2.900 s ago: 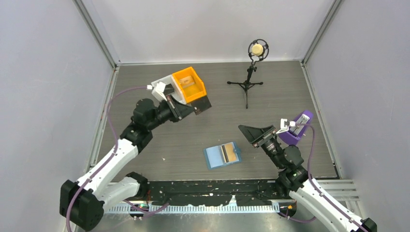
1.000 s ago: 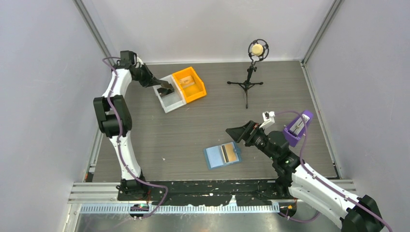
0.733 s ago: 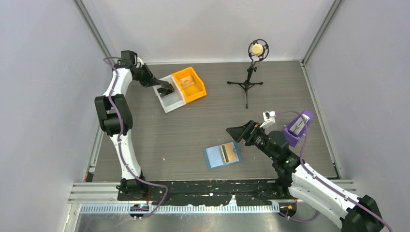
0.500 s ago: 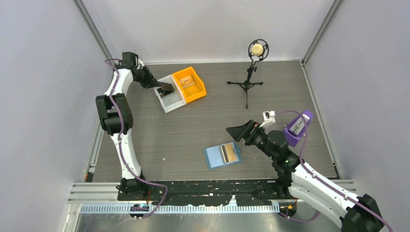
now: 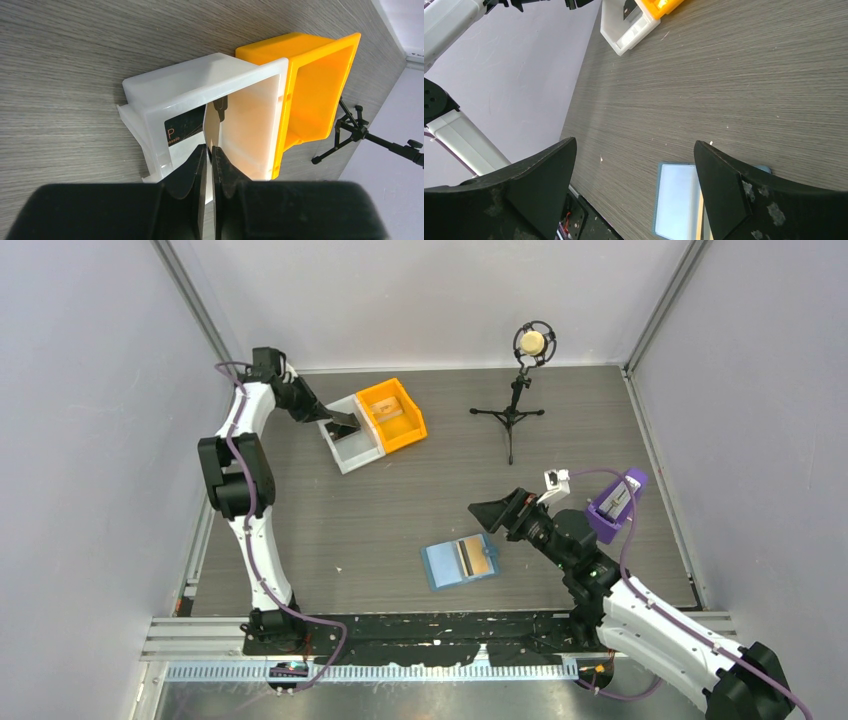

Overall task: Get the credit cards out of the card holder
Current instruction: Place the credit card in the storage box.

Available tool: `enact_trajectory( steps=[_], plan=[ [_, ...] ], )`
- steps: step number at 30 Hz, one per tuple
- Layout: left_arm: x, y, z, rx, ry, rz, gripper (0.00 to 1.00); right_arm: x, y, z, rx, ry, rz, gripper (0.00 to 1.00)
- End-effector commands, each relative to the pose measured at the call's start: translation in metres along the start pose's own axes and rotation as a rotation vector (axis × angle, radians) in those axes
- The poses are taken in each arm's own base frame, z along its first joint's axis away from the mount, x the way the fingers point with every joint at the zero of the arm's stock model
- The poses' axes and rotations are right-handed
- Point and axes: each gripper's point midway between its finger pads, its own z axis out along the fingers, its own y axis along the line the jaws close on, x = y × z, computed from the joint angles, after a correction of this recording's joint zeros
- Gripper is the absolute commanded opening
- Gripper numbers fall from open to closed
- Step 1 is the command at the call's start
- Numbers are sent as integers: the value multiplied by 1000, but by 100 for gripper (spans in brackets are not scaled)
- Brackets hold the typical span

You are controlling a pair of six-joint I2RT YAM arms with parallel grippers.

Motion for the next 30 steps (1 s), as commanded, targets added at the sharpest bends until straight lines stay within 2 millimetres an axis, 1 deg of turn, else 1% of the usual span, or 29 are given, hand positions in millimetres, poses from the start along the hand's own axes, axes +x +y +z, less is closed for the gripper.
enact_trajectory(
  steps=[1, 4, 5, 6, 8, 11, 13, 18, 21, 23, 24, 25, 27, 28, 29, 30],
  plan=[
    [-16, -7, -7, 23, -52, 14, 13, -22, 22, -1, -47, -66, -22, 96],
    [-17, -10, -10, 31, -59, 22, 17, -25, 23, -3, -50, -69, -42, 95],
    [-18, -11, -11, 32, -61, 25, 19, -24, 22, -3, -43, -64, -47, 95],
    [-19, -12, -12, 32, -62, 28, 20, -28, 19, -3, -22, -85, -58, 95],
    [-21, -14, -16, 31, -70, 32, 23, -30, 15, -5, 0, -94, -72, 95],
    [-25, -18, -23, 38, -86, 38, 28, -33, 15, -8, 6, -101, -86, 95],
    [-28, -24, -28, 55, -99, 48, 31, -34, 17, -9, 7, -98, -95, 95],
    [-33, -36, -47, 65, -107, 53, 37, -29, 19, -11, 1, -58, -110, 96],
    [-30, -38, -62, 44, -120, 56, 40, -24, 20, -11, 10, -17, -116, 97],
    [-24, -40, -74, 29, -121, 52, 40, -19, 20, -10, 19, 26, -131, 98],
    [-18, -39, -78, 25, -114, 46, 40, -15, 16, -9, 40, 51, -137, 98],
    [-11, -42, -85, 30, -110, 44, 40, -14, 16, -10, 45, 68, -154, 98],
    [7, -45, -95, 46, -103, 43, 40, -7, 9, -9, 82, 121, -176, 99],
    [18, -50, -102, 63, -103, 56, 40, 0, 2, -9, 109, 157, -184, 99],
    [29, -52, -106, 72, -100, 67, 40, 1, 4, -9, 106, 176, -203, 100],
    [40, -55, -112, 82, -101, 76, 40, 8, -4, -10, 135, 216, -212, 100]
  ],
)
